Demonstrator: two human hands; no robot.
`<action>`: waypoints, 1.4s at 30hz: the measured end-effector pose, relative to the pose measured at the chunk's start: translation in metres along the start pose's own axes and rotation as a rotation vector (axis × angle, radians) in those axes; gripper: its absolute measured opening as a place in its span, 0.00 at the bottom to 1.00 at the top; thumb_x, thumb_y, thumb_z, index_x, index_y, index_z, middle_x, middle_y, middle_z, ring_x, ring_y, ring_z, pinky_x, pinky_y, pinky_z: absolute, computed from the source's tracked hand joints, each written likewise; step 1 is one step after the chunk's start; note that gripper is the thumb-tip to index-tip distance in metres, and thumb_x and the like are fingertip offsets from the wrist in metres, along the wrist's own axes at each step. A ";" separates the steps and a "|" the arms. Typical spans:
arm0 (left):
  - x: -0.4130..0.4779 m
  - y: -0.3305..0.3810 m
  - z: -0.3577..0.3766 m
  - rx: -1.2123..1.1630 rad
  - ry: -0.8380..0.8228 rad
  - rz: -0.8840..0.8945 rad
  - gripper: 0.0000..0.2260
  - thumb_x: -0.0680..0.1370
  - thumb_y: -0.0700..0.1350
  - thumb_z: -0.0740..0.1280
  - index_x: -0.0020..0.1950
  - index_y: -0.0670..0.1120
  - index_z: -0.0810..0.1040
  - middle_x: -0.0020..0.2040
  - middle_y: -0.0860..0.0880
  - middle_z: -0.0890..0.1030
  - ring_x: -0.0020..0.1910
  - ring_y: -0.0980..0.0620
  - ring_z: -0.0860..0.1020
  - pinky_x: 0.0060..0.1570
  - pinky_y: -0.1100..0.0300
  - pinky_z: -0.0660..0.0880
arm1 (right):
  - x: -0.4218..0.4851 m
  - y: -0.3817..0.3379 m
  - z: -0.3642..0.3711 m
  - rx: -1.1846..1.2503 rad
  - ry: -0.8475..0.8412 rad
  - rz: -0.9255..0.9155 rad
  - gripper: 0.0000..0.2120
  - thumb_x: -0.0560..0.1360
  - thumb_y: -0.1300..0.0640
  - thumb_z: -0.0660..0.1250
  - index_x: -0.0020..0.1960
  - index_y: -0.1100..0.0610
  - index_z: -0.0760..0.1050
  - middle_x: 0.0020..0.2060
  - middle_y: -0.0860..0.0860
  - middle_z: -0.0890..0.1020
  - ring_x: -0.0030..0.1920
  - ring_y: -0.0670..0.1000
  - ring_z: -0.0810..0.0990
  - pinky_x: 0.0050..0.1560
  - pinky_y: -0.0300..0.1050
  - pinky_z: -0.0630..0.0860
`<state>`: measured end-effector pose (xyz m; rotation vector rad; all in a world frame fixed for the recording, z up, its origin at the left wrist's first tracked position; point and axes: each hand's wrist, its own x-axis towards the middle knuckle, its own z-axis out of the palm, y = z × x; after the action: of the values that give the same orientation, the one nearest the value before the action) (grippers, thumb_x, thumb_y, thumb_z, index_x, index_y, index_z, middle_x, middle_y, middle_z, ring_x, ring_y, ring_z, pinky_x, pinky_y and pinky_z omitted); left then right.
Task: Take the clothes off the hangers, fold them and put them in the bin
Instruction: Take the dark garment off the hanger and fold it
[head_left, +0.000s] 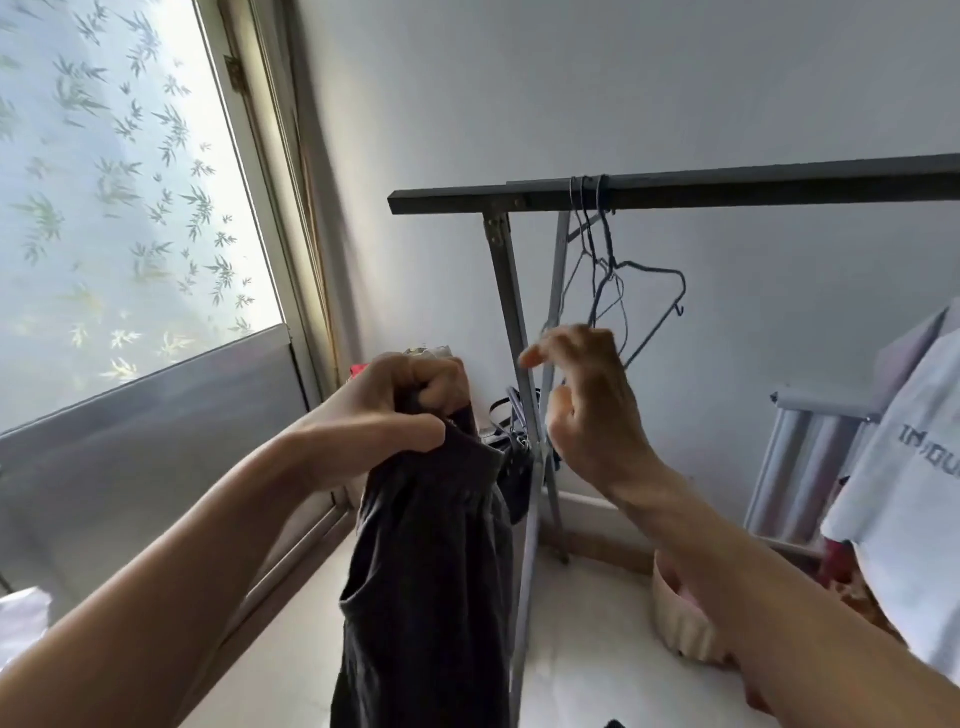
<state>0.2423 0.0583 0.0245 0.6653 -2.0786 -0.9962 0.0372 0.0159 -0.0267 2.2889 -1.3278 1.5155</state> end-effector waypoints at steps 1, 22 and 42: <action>-0.003 0.002 0.000 -0.028 0.002 0.004 0.13 0.60 0.38 0.65 0.31 0.50 0.60 0.36 0.41 0.61 0.36 0.49 0.62 0.33 0.63 0.61 | -0.006 -0.008 -0.003 0.063 -0.110 -0.059 0.20 0.65 0.70 0.55 0.50 0.56 0.77 0.53 0.50 0.78 0.58 0.50 0.71 0.59 0.45 0.71; -0.040 0.057 0.040 0.029 0.163 -0.091 0.10 0.62 0.41 0.67 0.29 0.53 0.67 0.47 0.50 0.79 0.42 0.54 0.74 0.37 0.67 0.71 | -0.069 0.009 -0.181 0.441 -0.406 0.193 0.20 0.71 0.52 0.75 0.32 0.66 0.74 0.27 0.52 0.69 0.30 0.49 0.67 0.32 0.44 0.62; 0.011 0.086 0.110 0.409 -0.095 -0.322 0.36 0.67 0.58 0.74 0.72 0.61 0.64 0.66 0.53 0.74 0.63 0.52 0.76 0.58 0.54 0.76 | -0.075 0.005 -0.247 0.302 -0.127 0.214 0.18 0.71 0.61 0.74 0.32 0.56 0.65 0.22 0.42 0.67 0.24 0.41 0.66 0.26 0.29 0.63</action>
<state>0.1370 0.1473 0.0502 1.2120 -2.3314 -0.7832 -0.1497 0.1821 0.0368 2.5284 -1.5107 1.7727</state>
